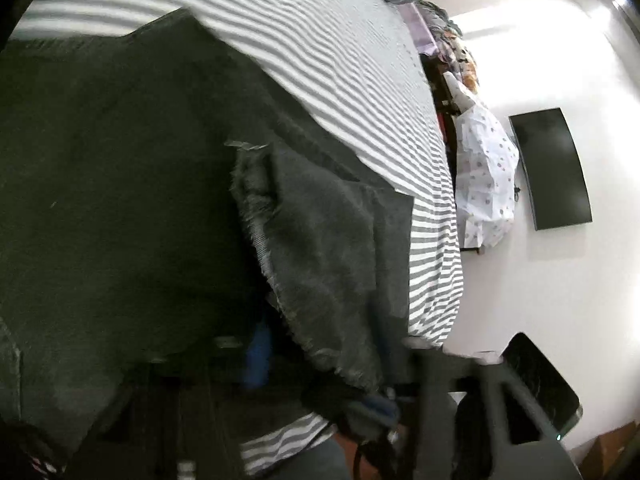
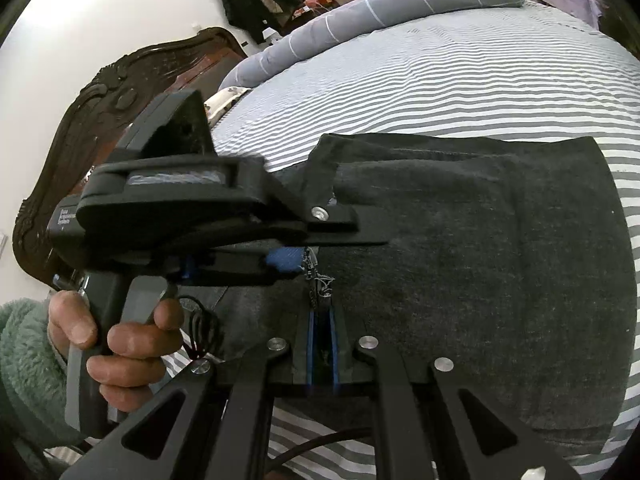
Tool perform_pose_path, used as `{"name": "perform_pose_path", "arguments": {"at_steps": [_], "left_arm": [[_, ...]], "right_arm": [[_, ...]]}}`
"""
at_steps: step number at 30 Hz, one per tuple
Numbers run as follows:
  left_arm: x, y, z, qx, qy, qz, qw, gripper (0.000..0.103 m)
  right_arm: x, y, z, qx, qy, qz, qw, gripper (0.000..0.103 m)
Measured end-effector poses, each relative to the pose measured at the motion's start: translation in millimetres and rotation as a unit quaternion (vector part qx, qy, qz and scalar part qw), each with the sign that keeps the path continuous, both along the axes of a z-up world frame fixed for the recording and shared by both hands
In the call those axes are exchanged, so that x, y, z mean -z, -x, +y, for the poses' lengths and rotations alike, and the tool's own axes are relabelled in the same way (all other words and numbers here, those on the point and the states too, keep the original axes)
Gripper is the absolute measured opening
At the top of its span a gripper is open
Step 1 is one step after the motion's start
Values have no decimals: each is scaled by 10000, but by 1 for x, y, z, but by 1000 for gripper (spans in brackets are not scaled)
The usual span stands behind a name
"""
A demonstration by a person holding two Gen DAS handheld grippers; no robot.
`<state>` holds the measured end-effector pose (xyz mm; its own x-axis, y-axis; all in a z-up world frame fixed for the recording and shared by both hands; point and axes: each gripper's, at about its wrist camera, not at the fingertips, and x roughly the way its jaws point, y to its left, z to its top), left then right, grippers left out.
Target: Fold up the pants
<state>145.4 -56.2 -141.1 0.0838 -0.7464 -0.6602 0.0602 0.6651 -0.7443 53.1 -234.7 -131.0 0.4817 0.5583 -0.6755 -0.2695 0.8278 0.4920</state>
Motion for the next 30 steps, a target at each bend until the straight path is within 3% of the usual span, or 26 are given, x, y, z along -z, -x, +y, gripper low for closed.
{"name": "perform_pose_path", "arguments": {"at_steps": [1,3,4,6,8,15,21,26,30], "left_arm": [[-2,0,-4,32,-165,-45,9998,9],[-4,1,-11,72,-408,-161,9990,3],[-6,2,-12,72,-482,-247,9985,3],[-10,5,-12,21,-525,-366,9979,3],[-15,7,-12,-12,-542,-448,9975,3],[-32,12,-9,-89,-463,-641,9968,3],[-36,19,-5,-133,-500,-688,9963,3],[-35,19,6,-213,-581,-684,9957,3],[-31,19,18,-275,-756,-747,9940,3]], "right_arm": [[0,1,-1,46,-26,-8,10000,11],[0,2,-4,161,-85,1,9998,14],[0,3,-6,244,-111,36,9996,17],[-1,9,-11,465,-181,107,9987,38],[-4,22,-17,657,-322,67,9973,44],[1,65,-25,923,-619,200,9936,49],[22,62,-32,1155,-1027,464,9869,56],[32,56,-69,1879,-1122,575,9741,56],[37,61,-114,2552,-1223,692,9566,59]]}}
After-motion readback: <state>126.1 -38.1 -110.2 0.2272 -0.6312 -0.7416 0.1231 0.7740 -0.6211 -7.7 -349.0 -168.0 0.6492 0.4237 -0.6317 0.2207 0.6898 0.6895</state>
